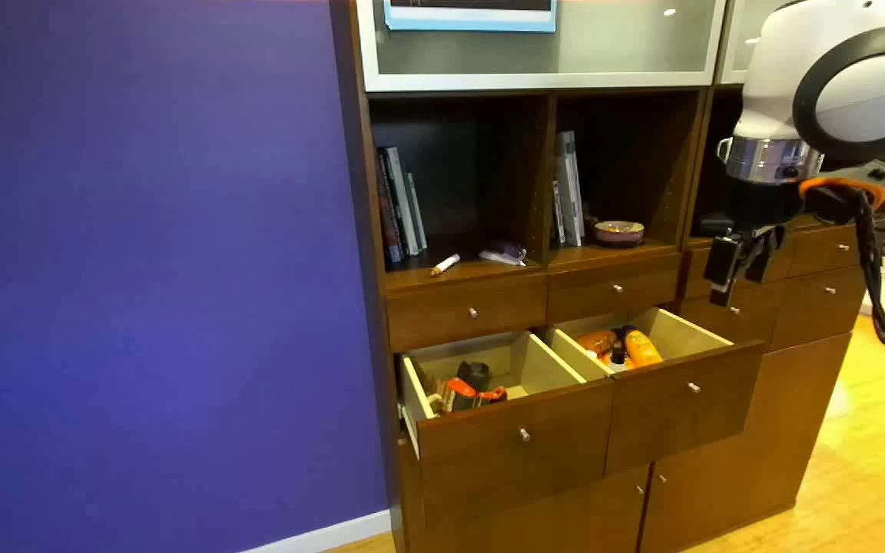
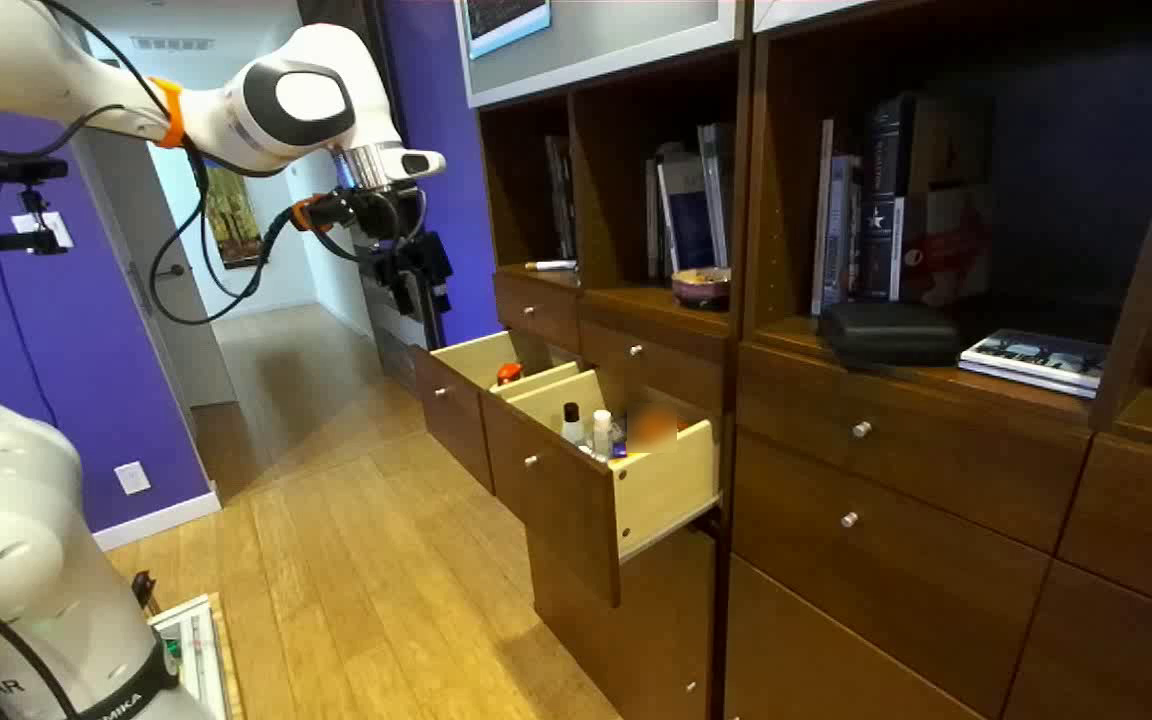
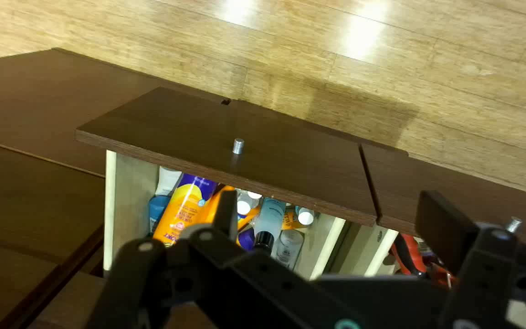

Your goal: Remove the white bottle from the second open drawer from the left and put it in the second shelf from the left

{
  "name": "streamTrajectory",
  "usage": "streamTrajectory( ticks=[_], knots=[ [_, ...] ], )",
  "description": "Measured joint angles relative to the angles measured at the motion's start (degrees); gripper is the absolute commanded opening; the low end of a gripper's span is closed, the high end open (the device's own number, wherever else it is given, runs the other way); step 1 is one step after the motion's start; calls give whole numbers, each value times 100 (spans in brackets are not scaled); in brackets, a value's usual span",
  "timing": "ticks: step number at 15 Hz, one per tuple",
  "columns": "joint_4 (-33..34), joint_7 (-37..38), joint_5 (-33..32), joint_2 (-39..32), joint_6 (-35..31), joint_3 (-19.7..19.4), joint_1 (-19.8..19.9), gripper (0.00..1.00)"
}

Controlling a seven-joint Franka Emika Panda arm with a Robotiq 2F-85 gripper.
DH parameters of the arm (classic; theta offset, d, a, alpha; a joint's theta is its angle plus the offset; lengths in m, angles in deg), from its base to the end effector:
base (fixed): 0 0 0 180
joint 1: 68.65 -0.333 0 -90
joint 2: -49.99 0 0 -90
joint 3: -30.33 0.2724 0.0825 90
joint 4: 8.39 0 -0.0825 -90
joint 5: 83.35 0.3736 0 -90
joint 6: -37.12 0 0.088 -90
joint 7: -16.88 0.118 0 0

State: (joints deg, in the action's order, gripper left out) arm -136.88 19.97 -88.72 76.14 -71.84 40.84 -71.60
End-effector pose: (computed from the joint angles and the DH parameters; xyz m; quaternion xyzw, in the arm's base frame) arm 0.4273 0.1002 0.5051 0.9903 0.0957 0.0648 0.0771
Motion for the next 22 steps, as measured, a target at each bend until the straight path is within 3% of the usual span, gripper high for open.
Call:
streamTrajectory(
  ticks=[17,22],
  knots=[
    [0,0,0,-1,-1,-6,-5,100],
    [6,-654,8,-271,-887,-332,-52,100]
  ],
)
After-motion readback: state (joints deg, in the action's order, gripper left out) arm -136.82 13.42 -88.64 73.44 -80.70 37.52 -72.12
